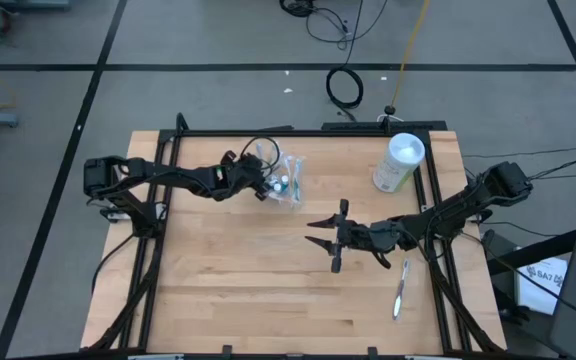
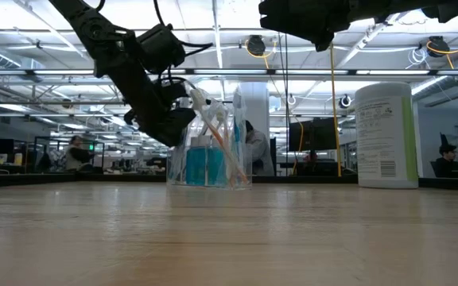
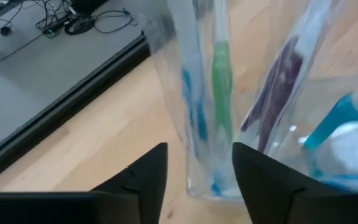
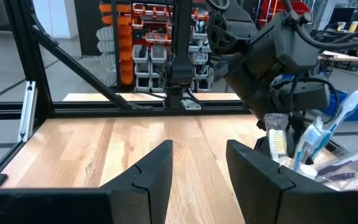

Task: Pick & Place toothbrushing station
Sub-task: Put the purple toothbrush into the right section of the organizer

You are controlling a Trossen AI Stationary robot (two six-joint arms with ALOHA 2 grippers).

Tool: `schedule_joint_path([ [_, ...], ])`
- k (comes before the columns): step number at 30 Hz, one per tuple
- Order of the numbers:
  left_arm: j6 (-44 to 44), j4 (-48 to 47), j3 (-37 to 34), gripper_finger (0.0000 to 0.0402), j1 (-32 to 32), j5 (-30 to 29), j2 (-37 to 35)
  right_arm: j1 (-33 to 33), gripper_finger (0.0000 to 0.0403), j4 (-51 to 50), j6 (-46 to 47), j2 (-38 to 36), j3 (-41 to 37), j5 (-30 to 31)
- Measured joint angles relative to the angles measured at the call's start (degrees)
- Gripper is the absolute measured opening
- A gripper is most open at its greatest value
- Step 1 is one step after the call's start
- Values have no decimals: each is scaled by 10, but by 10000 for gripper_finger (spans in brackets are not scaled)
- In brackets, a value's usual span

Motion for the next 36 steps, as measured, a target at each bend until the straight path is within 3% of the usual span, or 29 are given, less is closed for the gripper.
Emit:
schedule_joint_path([
  [6, -9, -53, 0, 210, -8, -7, -30, 0, 148, -1, 0, 0, 0, 0],
  [13, -8, -92, 0, 212, -33, -10, -143, -6, 158, 22, 0, 0, 0, 2],
  [23, -13, -177, 0, 212, -119, 11, -280, 0, 135, 6, 16, 0, 0, -3],
  [29, -21, -203, 0, 212, -183, 37, -308, 26, 130, 24, 71, 0, 0, -122],
  [36, -12, -203, 0, 212, -227, 38, -302, 79, 136, -10, 130, -2, 21, -118],
])
